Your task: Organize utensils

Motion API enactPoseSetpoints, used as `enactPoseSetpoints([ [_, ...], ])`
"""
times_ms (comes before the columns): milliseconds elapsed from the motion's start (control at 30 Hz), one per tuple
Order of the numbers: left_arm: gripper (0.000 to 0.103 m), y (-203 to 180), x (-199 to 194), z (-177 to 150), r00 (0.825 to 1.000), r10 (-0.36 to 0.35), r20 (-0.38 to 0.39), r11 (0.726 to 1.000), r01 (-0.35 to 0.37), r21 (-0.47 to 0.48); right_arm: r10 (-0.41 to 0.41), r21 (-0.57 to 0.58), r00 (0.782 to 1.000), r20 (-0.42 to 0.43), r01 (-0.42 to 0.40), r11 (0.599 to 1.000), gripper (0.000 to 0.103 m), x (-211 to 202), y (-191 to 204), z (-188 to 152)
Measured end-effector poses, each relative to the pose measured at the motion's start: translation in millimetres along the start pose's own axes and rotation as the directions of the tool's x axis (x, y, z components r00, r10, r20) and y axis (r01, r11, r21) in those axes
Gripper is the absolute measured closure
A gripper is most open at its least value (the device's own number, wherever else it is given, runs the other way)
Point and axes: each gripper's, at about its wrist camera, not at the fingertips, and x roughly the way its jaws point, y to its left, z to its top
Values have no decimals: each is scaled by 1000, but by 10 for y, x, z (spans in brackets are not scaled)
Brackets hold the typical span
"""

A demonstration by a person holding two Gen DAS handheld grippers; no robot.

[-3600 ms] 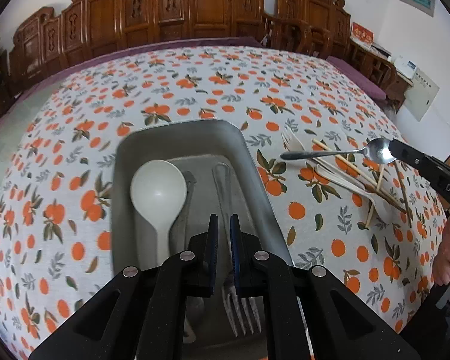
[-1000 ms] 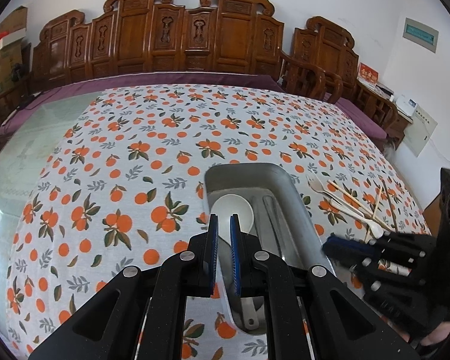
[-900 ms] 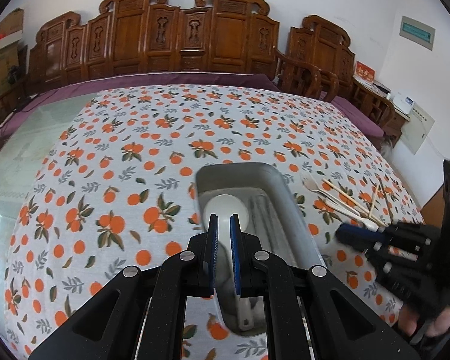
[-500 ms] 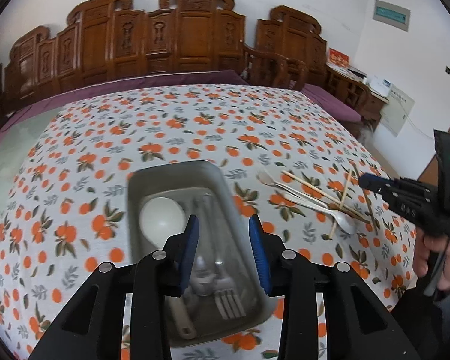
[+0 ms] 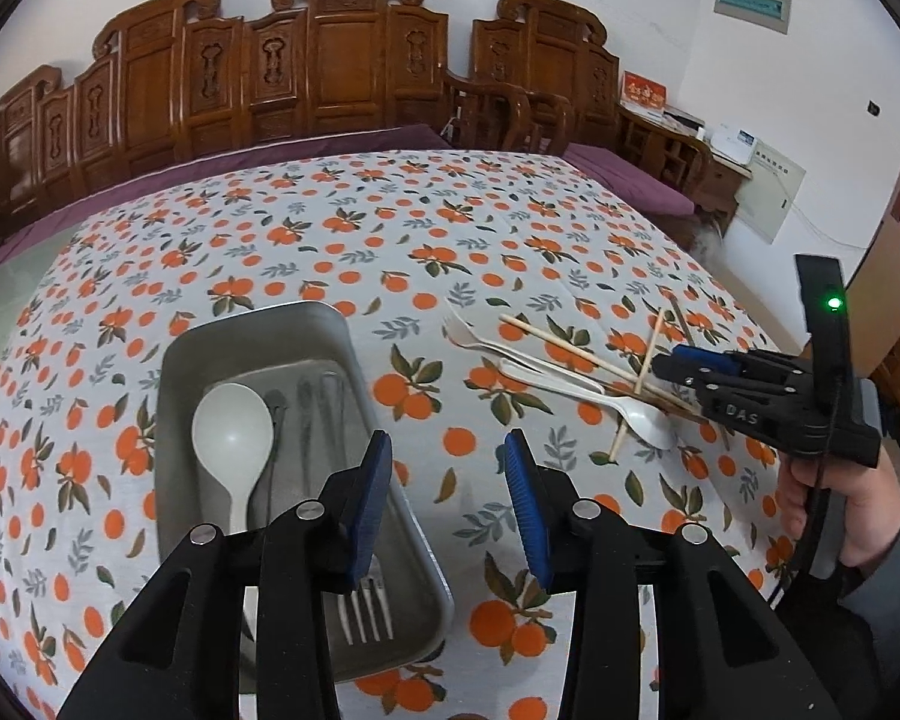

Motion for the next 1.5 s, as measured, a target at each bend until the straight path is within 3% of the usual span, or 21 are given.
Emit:
enactPoseSetpoints([
  [167,64,-53,11,-6,1000,-10,-1,1000,10,2,25,2,1000,10,-25,1000,72,10,-11,21],
  [433,62,-61,30,-10,1000,3,-1,1000,-3,1,134,-86,991,-7,-134,987,73,185,342,145],
  [467,62,-61,38,-15,1000,5,-3,1000,-5,1,138,-107,990,-9,-138,985,78,215,398,169],
  [667,62,-76,64,-23,1000,9,-10,1000,-9,8,155,-166,986,-52,-162,973,90,391,547,207],
  [1033,62,-101,99,-35,1000,12,-19,1000,-12,16,146,-183,985,-89,-160,970,92,444,555,199],
  [1133,62,-104,107,-46,1000,14,-23,1000,-14,16,164,-174,980,-110,-181,968,86,485,543,209],
  [1300,62,-124,106,-49,1000,15,-24,1000,-14,21,167,-169,980,-107,-184,968,90,496,527,234],
  [1367,62,-140,110,-55,1000,17,-24,1000,-17,25,185,-159,978,-94,-198,967,103,449,511,254],
  [1500,62,-207,112,-77,999,25,-26,999,-25,35,195,-150,978,-69,-204,968,103,356,472,268],
])
